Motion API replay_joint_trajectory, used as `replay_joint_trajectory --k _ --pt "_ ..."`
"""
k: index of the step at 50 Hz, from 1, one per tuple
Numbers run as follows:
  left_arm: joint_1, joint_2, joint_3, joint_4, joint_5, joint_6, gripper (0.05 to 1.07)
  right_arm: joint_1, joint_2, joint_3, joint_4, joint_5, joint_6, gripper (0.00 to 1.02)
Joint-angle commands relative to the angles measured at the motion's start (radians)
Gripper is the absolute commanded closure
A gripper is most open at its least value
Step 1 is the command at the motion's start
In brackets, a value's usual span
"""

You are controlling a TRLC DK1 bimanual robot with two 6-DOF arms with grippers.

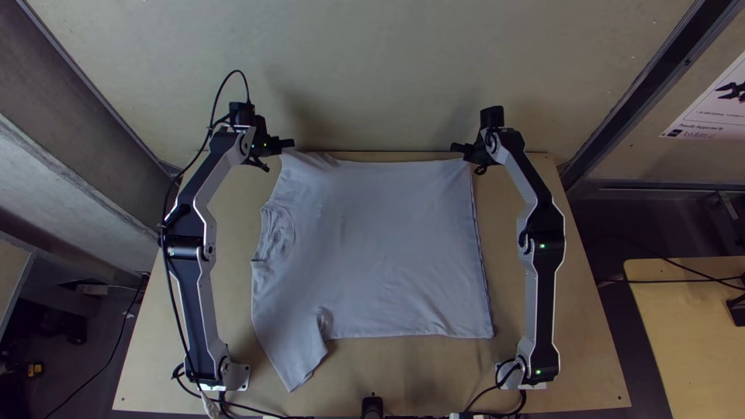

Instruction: Fold the t-shirt

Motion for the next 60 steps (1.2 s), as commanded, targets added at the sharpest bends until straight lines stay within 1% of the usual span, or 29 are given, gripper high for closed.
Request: replay_joint_trajectory --k 1,9,17,32,42,60 --pt "0.008 -0.089 -0.077 0.002 0.013 0.002 1.05 -0.006 -0.065 -0.028 -0.013 0.018 -0.018 1.00" --pt "0.019 -0.136 -0.162 0.013 0.018 0.005 1.05 -0.003 -0.086 -0.041 -0.053 0.028 -0.031 1.00" --pt "0.021 -0.211 -0.284 0.075 0.027 0.013 1.05 0.000 -0.111 -0.073 -0.109 0.040 -0.037 1.00" --pt "0.027 -0.300 -0.436 0.089 0.027 0.030 1.05 0.009 -0.209 -0.222 -0.109 0.055 -0.040 1.00" --pt "0.028 -0.378 -0.534 0.114 0.029 0.036 1.05 0.029 -0.292 -0.354 -0.082 0.072 -0.040 1.00" --pt "0.034 -0.512 -0.723 0.138 0.043 0.046 1.05 0.058 -0.445 -0.625 0.036 0.094 -0.035 1.00"
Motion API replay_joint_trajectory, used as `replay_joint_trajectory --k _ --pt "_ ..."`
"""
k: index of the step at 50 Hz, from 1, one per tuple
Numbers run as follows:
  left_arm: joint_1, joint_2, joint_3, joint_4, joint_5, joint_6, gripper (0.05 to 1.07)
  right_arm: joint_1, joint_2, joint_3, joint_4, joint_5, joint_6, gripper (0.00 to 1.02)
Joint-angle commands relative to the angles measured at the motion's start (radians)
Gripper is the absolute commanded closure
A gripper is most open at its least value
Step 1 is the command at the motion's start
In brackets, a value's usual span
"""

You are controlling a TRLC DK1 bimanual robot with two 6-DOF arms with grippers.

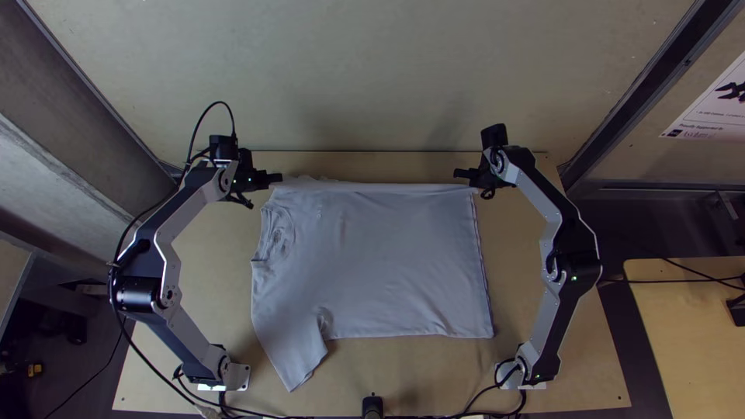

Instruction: Fold the t-shirt

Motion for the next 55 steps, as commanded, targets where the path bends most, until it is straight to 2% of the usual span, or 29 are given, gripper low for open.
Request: replay_joint_trajectory --k 1,31,52,55 --pt "0.009 -0.074 -0.085 0.023 0.012 0.020 1.05 0.010 -0.067 -0.080 0.030 0.017 -0.006 1.00" --pt "0.014 -0.243 -0.366 0.031 0.022 0.028 1.05 0.033 -0.209 -0.327 0.105 0.038 0.003 1.00" --pt "0.006 -0.313 -0.618 0.170 0.019 0.034 1.05 0.048 -0.265 -0.551 0.226 0.043 -0.004 1.00" --pt "0.005 -0.295 -0.628 0.186 0.005 0.032 1.02 0.048 -0.249 -0.565 0.238 0.045 -0.004 1.00"
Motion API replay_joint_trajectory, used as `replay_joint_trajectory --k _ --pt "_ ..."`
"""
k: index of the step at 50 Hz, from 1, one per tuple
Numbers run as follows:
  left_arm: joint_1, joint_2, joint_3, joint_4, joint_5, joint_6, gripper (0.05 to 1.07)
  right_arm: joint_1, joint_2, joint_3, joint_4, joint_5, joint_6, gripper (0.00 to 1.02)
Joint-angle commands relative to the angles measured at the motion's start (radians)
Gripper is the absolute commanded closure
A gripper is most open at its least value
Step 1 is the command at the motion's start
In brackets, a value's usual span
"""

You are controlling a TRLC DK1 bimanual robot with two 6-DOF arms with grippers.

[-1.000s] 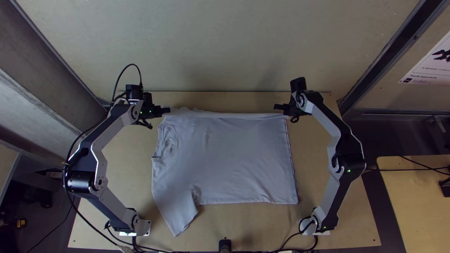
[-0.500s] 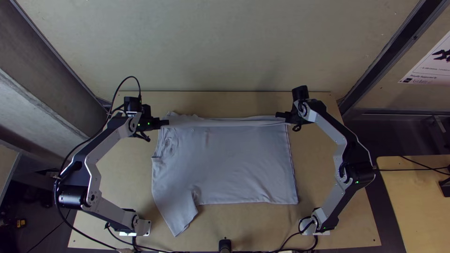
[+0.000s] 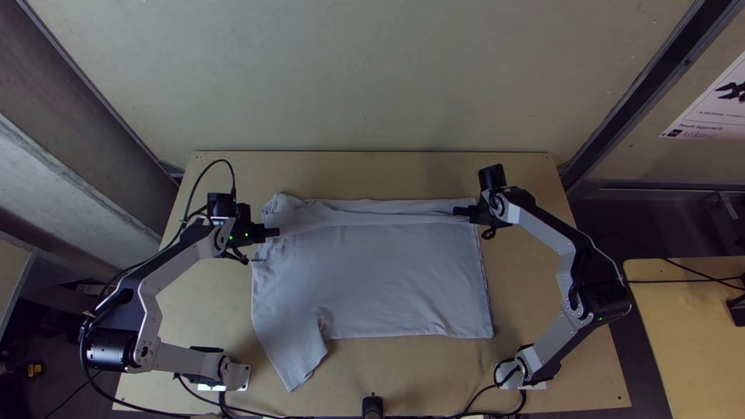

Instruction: Fold the t-shirt

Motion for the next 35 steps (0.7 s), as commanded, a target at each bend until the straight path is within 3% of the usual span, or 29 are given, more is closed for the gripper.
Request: replay_joint_trajectory --k 1,5,8,11,13,14,17,35 --pt "-0.001 0.013 -0.041 0.024 -0.015 0.011 0.96 0.003 0.013 -0.042 0.020 0.014 -0.004 1.00" --pt "-0.001 0.050 -0.038 0.022 -0.033 0.005 0.51 0.002 0.028 -0.042 0.020 0.012 -0.004 0.99" --pt "0.008 0.070 -0.020 0.013 -0.039 0.005 0.38 0.002 0.020 -0.042 0.017 0.014 -0.003 0.82" --pt "0.016 0.059 -0.015 0.009 -0.039 0.000 0.28 0.002 -0.007 -0.053 0.011 0.012 -0.003 0.51" --pt "0.020 0.046 -0.014 0.009 -0.039 0.000 0.21 -0.004 -0.019 -0.056 0.008 0.012 0.000 0.12" --pt "0.025 0.038 -0.012 0.009 -0.038 0.000 0.19 -0.006 -0.026 -0.056 0.002 0.012 0.002 0.01" --pt "0.033 0.021 -0.012 -0.007 -0.030 0.000 0.10 -0.007 -0.053 -0.050 -0.032 0.012 -0.001 0.03" --pt "-0.012 -0.128 0.118 -0.303 -0.013 0.034 0.10 -0.023 -0.360 -0.130 -0.110 0.012 -0.029 0.03"
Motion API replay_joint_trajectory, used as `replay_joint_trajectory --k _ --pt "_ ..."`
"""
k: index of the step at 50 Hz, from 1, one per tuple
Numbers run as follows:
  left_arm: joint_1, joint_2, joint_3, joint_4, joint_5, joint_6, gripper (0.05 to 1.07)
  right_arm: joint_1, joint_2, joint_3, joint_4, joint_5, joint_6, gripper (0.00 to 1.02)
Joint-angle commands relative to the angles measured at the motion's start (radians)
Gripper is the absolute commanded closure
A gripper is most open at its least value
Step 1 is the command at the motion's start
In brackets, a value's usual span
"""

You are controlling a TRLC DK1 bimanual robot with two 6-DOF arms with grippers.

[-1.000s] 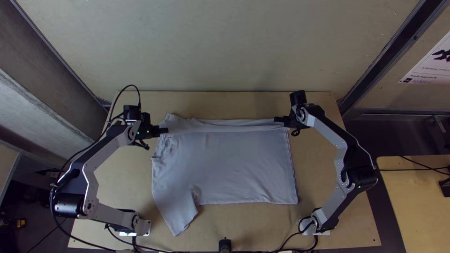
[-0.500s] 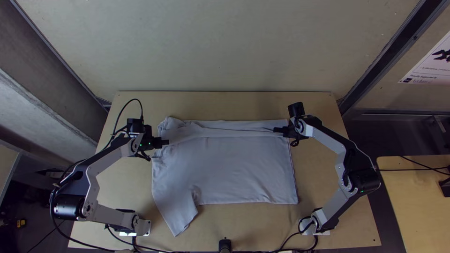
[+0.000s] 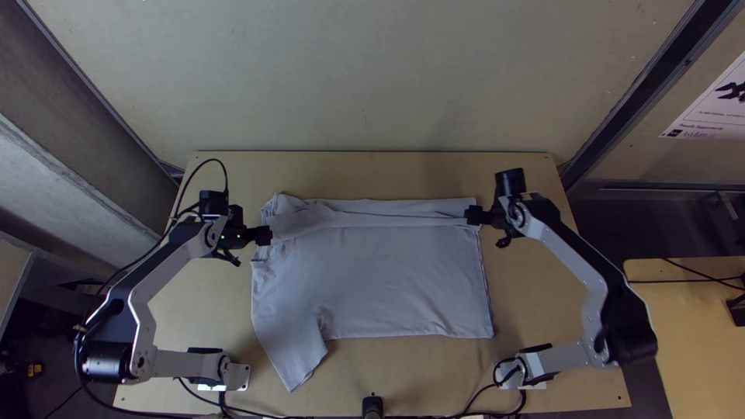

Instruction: Fold the t-shirt

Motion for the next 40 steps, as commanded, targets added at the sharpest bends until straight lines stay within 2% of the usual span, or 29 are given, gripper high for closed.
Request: replay_joint_trajectory --k 1,12,22,29,40 --pt "-0.036 -0.068 0.060 -0.094 0.013 0.024 0.10 -0.011 -0.113 -0.043 -0.045 0.012 -0.012 0.03" --pt "-0.151 -0.202 0.096 -0.333 0.013 0.026 0.10 -0.008 -0.274 -0.044 -0.207 0.012 -0.004 0.03" --pt "-0.263 -0.320 0.073 -0.533 -0.003 0.043 0.10 0.032 -0.374 -0.053 -0.332 0.010 -0.026 0.03" --pt "-0.363 -0.366 0.036 -0.701 -0.003 -0.002 0.10 0.050 -0.417 -0.075 -0.410 0.009 -0.043 0.03" --pt "-0.506 -0.450 -0.036 -0.845 -0.001 -0.054 0.10 0.055 -0.460 -0.104 -0.464 -0.007 -0.043 0.03"
